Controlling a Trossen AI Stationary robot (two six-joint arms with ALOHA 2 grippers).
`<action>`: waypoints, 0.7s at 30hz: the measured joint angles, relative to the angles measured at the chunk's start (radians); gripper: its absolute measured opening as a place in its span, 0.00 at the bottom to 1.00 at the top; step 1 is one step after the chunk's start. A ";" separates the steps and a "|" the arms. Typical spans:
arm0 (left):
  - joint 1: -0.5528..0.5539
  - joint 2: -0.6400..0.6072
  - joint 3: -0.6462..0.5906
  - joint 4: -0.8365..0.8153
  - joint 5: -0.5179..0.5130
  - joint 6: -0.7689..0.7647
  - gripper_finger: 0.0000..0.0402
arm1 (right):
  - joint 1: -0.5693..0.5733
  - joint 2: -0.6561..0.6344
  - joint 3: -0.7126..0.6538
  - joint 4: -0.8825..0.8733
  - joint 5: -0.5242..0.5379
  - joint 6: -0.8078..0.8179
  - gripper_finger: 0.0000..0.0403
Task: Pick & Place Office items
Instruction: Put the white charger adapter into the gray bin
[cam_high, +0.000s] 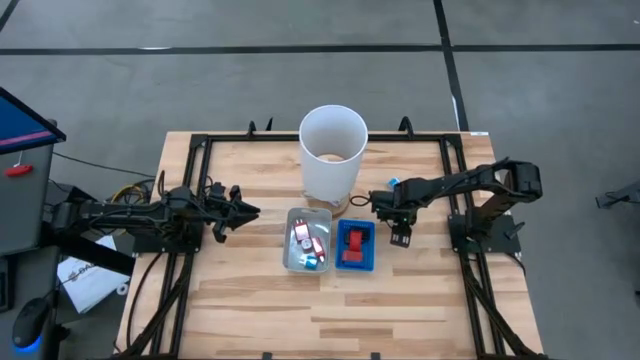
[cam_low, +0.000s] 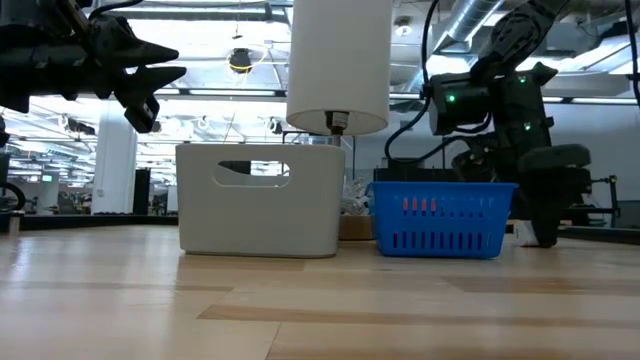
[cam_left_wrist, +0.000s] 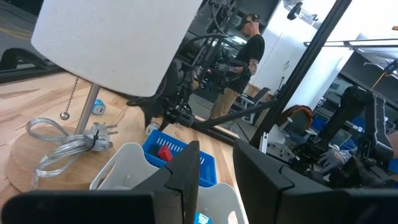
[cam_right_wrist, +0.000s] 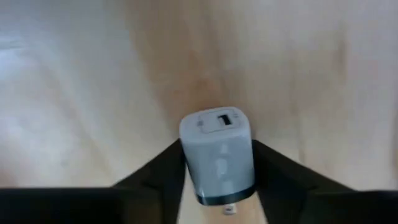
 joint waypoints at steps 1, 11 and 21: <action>0.000 0.000 0.000 -0.002 0.000 0.000 0.23 | 0.001 -0.004 0.000 0.002 -0.015 0.000 0.34; 0.000 0.000 0.000 -0.011 0.000 0.000 0.23 | 0.082 -0.041 -0.001 -0.017 -0.252 0.132 0.30; 0.000 0.000 0.000 -0.017 -0.001 -0.008 0.23 | 0.410 -0.228 -0.002 0.193 -0.285 0.541 0.30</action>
